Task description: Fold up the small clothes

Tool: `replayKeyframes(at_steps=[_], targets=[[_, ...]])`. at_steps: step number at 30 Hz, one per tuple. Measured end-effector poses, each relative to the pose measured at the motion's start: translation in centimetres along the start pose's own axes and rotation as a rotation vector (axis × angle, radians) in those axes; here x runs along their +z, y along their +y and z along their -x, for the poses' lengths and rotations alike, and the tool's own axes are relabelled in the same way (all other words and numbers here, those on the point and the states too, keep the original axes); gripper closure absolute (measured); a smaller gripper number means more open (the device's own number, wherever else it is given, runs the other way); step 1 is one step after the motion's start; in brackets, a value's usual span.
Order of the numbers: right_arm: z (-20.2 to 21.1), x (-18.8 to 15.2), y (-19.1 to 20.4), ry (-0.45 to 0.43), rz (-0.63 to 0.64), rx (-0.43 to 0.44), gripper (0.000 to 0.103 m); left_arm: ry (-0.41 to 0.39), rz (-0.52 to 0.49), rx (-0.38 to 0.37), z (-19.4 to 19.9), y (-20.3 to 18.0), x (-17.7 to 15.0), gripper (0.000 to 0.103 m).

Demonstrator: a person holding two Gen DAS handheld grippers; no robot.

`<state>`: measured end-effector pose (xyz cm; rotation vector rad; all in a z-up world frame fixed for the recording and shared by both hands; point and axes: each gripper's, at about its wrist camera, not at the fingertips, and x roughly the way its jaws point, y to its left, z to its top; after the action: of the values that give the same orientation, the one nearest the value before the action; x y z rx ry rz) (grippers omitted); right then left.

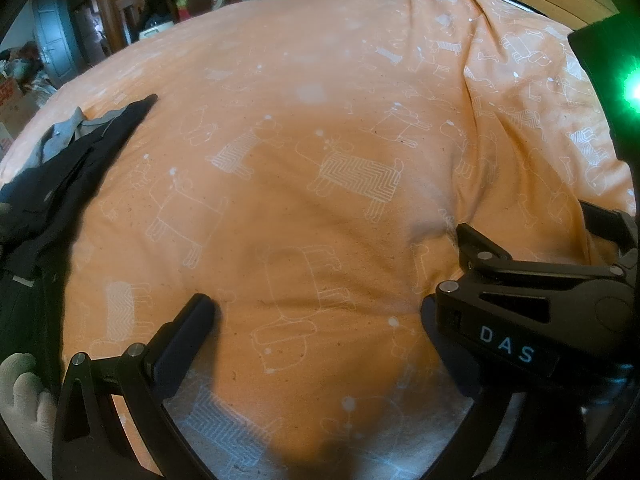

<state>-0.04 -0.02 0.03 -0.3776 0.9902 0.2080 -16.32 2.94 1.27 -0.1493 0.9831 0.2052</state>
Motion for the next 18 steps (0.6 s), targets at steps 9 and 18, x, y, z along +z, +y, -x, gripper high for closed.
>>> replayKeyframes(at_steps=[9,18], targets=[[-0.01,0.00,0.01,0.001,0.000,0.000,0.000,0.001,-0.002,0.003,-0.09,-0.01,0.05,0.000],[-0.02,0.01,0.01,0.001,0.000,0.000,0.000,0.002,0.000,0.000,-0.10,0.01,0.08,0.000]])
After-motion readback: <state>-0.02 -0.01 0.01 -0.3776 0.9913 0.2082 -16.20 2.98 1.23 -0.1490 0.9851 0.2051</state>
